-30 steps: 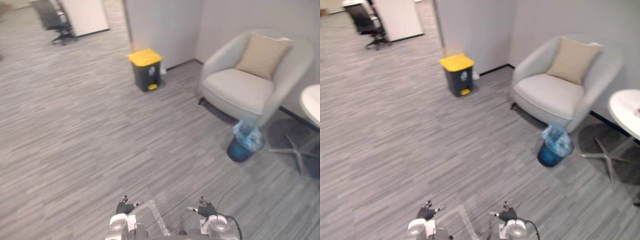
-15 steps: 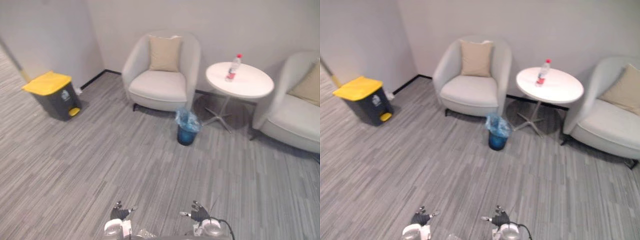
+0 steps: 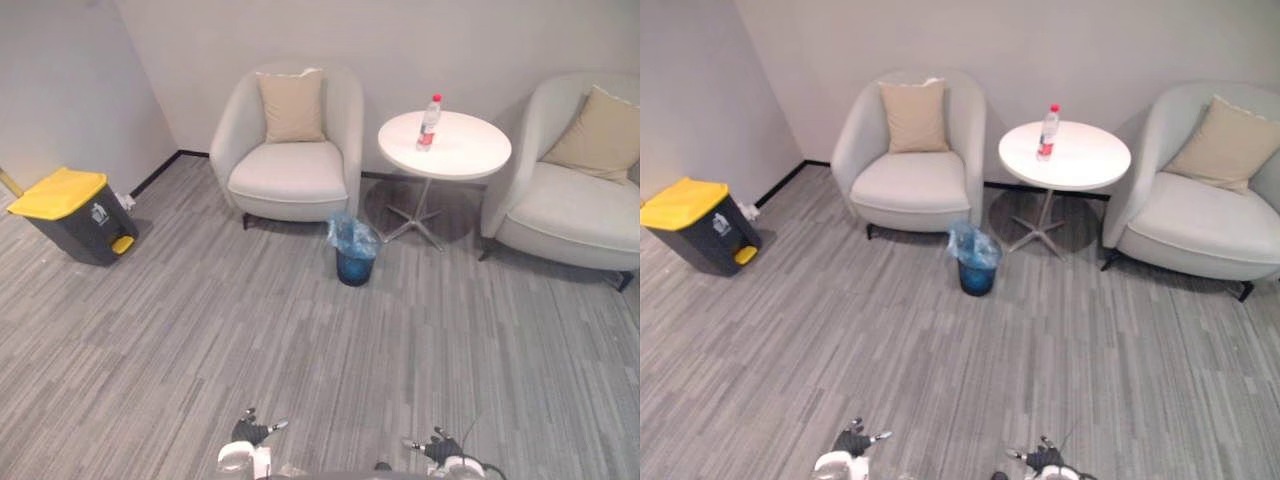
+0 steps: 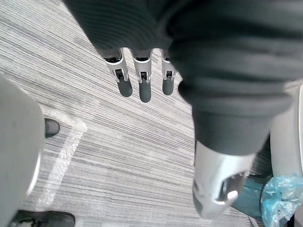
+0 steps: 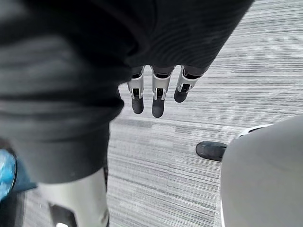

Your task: Organize the slippers on the shoe rack

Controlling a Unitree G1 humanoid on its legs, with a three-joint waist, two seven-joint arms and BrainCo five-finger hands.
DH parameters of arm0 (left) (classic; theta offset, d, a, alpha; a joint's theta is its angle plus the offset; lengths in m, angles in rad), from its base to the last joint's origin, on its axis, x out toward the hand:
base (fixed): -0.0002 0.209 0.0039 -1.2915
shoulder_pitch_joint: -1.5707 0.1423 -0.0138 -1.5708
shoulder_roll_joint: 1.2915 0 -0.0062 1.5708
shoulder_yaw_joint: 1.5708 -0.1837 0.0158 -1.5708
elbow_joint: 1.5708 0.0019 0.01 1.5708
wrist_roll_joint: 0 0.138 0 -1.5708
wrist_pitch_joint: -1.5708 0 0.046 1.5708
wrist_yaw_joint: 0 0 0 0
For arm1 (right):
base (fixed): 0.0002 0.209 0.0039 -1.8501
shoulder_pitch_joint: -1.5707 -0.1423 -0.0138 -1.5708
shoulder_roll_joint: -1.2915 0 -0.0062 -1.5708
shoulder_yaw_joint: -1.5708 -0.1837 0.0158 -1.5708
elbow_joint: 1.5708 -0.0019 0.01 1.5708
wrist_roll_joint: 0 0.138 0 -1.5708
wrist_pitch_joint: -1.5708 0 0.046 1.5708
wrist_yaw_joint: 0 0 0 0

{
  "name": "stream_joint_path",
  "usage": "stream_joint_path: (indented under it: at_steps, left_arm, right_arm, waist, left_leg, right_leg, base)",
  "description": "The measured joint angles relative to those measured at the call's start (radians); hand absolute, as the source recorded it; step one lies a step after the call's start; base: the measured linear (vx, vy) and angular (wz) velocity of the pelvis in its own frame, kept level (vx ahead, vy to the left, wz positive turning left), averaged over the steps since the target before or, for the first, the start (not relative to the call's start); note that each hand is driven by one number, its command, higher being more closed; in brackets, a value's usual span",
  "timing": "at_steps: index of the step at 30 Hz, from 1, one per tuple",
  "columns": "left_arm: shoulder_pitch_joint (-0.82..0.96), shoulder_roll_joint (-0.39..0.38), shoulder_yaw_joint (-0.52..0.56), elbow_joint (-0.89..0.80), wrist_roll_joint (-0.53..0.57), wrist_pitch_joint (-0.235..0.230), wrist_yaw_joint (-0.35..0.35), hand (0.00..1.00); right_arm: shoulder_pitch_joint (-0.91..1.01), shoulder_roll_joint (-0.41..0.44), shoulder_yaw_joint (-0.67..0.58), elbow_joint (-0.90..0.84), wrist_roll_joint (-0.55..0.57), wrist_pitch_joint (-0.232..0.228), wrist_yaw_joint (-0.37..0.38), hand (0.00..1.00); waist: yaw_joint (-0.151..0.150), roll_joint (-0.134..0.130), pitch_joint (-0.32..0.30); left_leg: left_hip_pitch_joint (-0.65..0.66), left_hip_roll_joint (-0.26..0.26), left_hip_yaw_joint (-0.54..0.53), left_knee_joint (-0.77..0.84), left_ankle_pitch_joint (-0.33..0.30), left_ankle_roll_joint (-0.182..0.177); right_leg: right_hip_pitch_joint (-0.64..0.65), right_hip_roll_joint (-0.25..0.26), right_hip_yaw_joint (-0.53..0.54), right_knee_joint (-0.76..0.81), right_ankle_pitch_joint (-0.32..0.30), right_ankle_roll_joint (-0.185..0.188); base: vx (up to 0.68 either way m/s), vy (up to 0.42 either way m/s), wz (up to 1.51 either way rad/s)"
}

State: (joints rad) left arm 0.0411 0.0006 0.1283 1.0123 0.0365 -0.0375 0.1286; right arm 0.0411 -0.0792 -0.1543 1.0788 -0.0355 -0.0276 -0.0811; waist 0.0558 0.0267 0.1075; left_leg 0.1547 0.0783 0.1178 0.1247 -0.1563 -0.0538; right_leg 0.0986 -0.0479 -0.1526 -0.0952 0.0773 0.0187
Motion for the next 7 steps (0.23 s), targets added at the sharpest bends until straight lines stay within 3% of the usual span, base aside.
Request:
stream_joint_path:
  at_steps: [2,7]
  left_arm:
    - [0.002,0.005,0.0,0.001,0.003,0.002,0.001,0.0]
    - [0.009,0.016,0.008,0.003,0.003,0.003,0.002,0.0]
  right_arm:
    - [-0.001,-0.001,-0.002,-0.001,0.007,0.0,-0.001,0.0]
    - [0.003,0.009,-0.008,-0.004,0.016,-0.001,-0.001,0.0]
  waist:
    - [0.0,0.007,0.012]
    - [0.002,-0.004,0.022]
  left_leg:
    - [0.022,0.006,-0.023,-0.039,-0.02,-0.016]
    - [0.027,0.0,-0.015,-0.038,-0.032,-0.018]
  right_leg:
    - [0.001,0.009,0.001,-0.002,0.01,0.002]
    - [0.002,-0.001,0.013,-0.002,0.02,0.011]
  base:
    - [-0.12,0.019,-0.01]
    - [-0.08,0.021,-0.07]
